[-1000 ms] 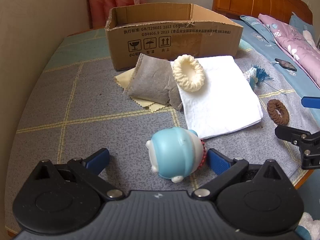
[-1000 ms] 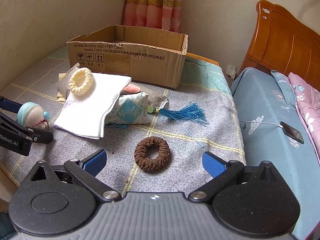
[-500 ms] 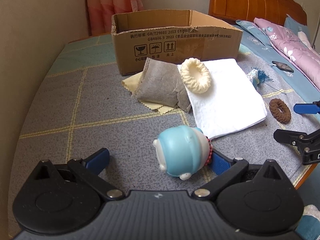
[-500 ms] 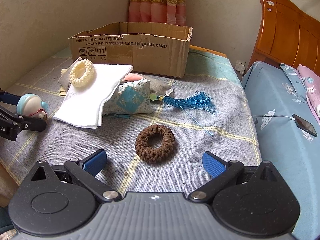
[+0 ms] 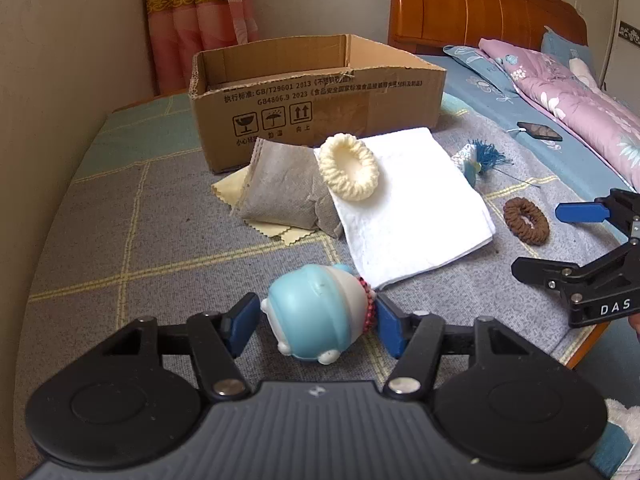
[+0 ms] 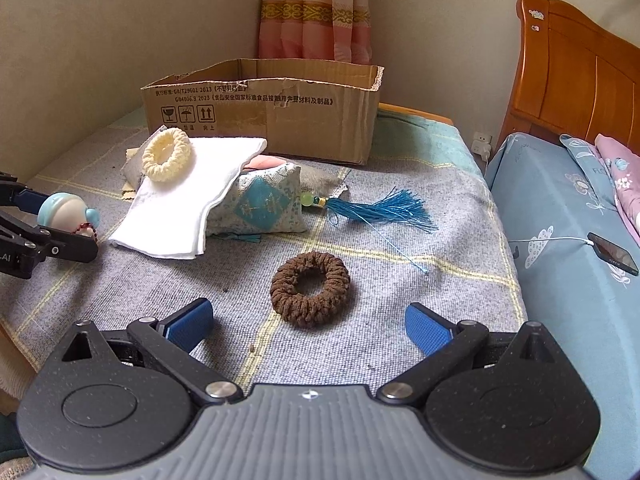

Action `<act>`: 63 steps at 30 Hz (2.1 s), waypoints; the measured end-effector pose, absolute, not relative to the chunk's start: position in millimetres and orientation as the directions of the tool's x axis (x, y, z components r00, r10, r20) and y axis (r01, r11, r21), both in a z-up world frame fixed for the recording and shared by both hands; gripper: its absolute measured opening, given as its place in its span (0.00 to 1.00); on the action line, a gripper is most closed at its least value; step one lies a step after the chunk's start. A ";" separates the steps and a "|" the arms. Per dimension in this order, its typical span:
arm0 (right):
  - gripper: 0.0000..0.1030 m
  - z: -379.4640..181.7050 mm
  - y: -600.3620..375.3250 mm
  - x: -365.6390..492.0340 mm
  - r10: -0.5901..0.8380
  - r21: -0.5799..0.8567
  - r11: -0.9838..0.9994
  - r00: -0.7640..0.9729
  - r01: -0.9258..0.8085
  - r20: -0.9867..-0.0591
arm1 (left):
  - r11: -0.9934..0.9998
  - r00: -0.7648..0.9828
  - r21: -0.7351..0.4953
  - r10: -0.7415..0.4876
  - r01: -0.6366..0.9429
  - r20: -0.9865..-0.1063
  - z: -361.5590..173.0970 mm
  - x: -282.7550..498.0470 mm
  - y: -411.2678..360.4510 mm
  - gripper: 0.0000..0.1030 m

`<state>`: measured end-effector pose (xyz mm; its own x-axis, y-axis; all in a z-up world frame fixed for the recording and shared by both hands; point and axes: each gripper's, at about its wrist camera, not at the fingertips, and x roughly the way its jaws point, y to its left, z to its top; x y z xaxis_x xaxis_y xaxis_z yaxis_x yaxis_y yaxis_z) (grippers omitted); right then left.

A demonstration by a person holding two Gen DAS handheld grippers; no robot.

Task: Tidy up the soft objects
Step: 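Grasp the light-blue plush toy with the left tool while the right tool grasps the brown hair tie, then carry the plush toy and hair tie into the box and release both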

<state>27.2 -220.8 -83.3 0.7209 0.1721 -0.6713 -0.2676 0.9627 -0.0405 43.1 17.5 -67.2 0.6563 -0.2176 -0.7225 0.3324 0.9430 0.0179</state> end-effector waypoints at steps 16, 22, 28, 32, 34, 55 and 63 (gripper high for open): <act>0.70 -77.9 -214.6 39.4 0.170 -0.075 0.957 0.753 -0.280 -0.636 | 0.950 0.649 0.002 -0.212 0.312 -0.730 -67.3 44.7 16.7 0.54; 0.52 -77.7 -215.2 38.4 0.158 -0.075 0.962 0.759 -0.263 -0.631 | 0.949 0.644 0.001 -0.212 0.314 -0.735 -67.1 45.8 15.8 0.53; 0.44 -73.5 -216.0 35.3 0.161 -0.075 0.961 0.760 -0.266 -0.630 | 0.946 0.638 0.006 -0.213 0.323 -0.740 -65.3 47.0 14.1 0.51; 0.42 -65.9 -217.4 35.0 0.171 -0.066 0.961 0.762 -0.270 -0.624 | 0.940 0.639 0.011 -0.223 0.341 -0.736 -60.2 45.9 12.7 0.51; 0.41 -61.2 -217.4 34.3 0.171 -0.074 0.959 0.767 -0.273 -0.618 | 0.937 0.643 0.015 -0.228 0.349 -0.731 -55.2 44.6 12.0 0.50; 0.41 4.0 -208.8 70.1 0.212 -0.141 0.931 0.813 -0.337 -0.542 | 0.909 0.763 0.140 -0.238 0.393 -0.601 41.6 129.5 4.4 0.50; 0.41 18.8 -206.5 90.6 0.198 -0.168 0.931 0.835 -0.324 -0.513 | 0.905 0.757 0.203 -0.170 0.373 -0.630 43.0 235.9 -12.4 0.51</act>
